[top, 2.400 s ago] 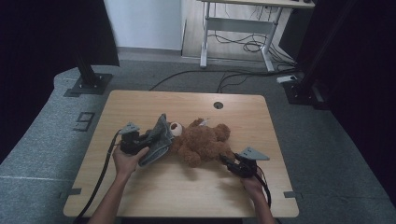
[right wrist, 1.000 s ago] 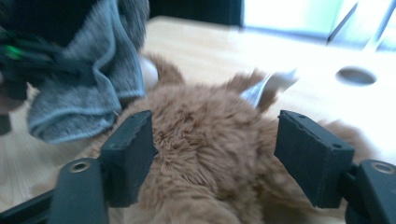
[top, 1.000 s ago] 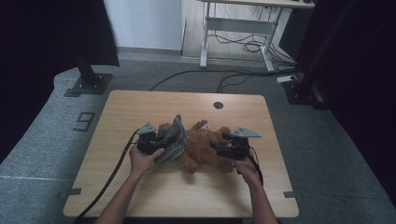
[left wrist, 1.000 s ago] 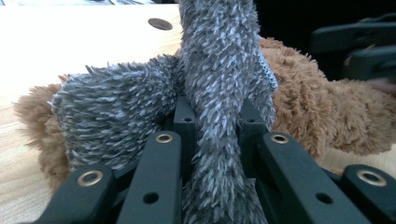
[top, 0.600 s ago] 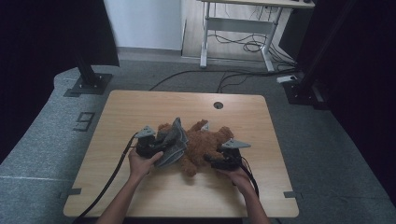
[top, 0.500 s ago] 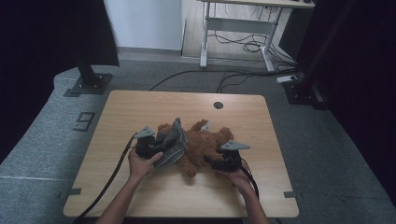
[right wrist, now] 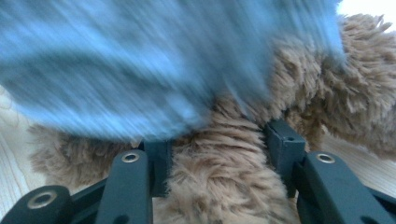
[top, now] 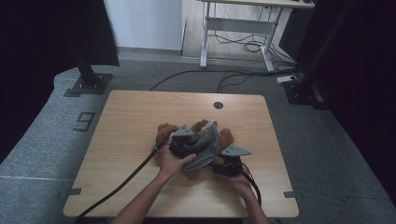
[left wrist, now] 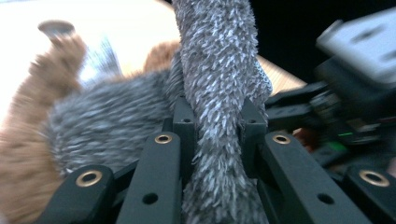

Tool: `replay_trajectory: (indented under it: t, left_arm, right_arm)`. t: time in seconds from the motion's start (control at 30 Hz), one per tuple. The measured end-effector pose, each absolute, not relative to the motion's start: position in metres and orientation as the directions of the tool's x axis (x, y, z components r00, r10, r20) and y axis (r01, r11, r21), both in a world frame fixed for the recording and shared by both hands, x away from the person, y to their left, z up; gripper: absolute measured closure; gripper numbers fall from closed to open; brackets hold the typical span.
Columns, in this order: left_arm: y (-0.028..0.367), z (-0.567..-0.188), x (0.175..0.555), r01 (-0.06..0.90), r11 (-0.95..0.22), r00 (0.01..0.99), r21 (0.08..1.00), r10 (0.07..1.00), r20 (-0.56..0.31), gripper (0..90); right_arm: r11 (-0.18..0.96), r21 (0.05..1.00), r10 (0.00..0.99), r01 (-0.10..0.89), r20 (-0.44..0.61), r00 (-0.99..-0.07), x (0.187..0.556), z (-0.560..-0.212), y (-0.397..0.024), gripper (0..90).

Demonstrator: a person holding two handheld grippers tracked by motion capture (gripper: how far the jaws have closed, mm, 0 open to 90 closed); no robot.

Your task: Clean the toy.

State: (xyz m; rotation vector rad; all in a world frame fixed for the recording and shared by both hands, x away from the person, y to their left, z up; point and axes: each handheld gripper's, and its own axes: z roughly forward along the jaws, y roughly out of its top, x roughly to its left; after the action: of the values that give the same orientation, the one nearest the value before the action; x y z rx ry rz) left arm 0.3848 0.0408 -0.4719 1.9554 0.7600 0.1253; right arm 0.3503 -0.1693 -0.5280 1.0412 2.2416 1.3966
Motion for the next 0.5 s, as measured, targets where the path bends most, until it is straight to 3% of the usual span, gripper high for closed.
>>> replay_trajectory:
  t: [0.1,0.27,0.5]
  left_arm:
    - [0.042,-0.477,0.384,0.449,-0.305,0.797,0.840,0.561,-0.223,75.2]
    - [0.066,-0.472,0.379,0.397,-0.305,0.767,0.866,0.629,-0.130,75.7]
    - [0.107,-0.475,0.384,0.429,-0.235,0.734,0.872,0.653,-0.185,76.4]
  right_arm:
    - [0.269,0.867,0.713,0.419,0.114,-0.692,0.349,-0.531,-0.171,56.9]
    - [0.271,0.868,0.702,0.416,0.118,-0.703,0.347,-0.532,-0.172,59.6]
    - [0.276,0.867,0.684,0.415,0.125,-0.719,0.347,-0.532,-0.173,61.0]
